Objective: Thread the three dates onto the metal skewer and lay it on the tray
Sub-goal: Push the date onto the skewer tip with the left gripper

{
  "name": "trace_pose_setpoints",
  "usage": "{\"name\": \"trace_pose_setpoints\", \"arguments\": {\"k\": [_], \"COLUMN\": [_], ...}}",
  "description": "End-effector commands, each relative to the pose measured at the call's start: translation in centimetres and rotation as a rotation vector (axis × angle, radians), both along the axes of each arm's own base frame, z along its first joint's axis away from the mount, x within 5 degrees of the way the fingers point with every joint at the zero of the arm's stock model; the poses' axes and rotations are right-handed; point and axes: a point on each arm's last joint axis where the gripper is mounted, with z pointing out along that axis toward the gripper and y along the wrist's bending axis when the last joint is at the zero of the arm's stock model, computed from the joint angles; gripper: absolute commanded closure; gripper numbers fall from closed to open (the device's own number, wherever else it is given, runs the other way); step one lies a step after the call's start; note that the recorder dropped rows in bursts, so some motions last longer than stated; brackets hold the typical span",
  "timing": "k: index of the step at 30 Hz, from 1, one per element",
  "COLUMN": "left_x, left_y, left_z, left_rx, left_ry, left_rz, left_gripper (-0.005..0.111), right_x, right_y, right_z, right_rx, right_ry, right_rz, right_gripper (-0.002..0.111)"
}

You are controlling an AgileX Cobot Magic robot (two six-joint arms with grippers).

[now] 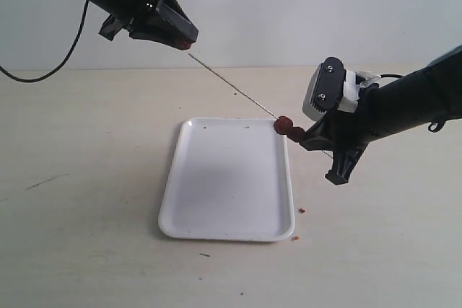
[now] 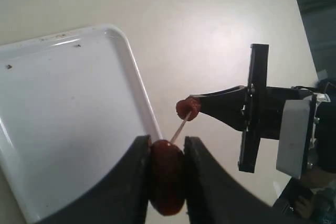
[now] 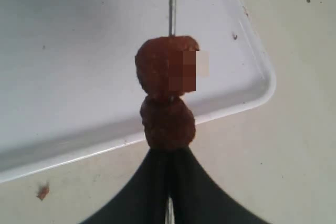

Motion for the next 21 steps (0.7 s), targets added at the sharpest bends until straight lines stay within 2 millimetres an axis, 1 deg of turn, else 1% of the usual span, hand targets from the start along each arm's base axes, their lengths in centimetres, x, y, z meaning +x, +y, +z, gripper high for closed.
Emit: {"name": "trace_pose_setpoints", "arguments": {"k": [1,7,10,14,21], "left_x": [-0.2,-0.2,-0.3,-0.9,-0.9], "left_y": [0.1,0.2,-0.1,-1.0,-1.0], "left_z": [0.5,0.4,0.3,-0.6,-0.8], "left_rx": [-0.007,0.013,0.013,0.028,0.039], "left_ry": [-0.003,-0.002,0.001,0.015,0.010], "left_rz": [0.006,0.011,0.004,-0.030,-0.041], "left_gripper": [0.085,0.085,0.085,0.085,0.085], "right_x": [0.1,0.1,0.1,0.1,0.0], "right_y": [-0.2,-0.3,-0.3,-0.2,0.0], "right_z": [0.1,0.1,0.1,0.1,0.1], "right_rx": [-0.014,-0.015,-0.015,-0.011,0.008], "right_ry": [-0.011,-0.007,-0.007,-0.006,0.006], "right_rz": [-0.040,-0.053,-0.053,-0.052,-0.033], "right_gripper": [0.108,0.108,0.108,0.108,0.108]}}
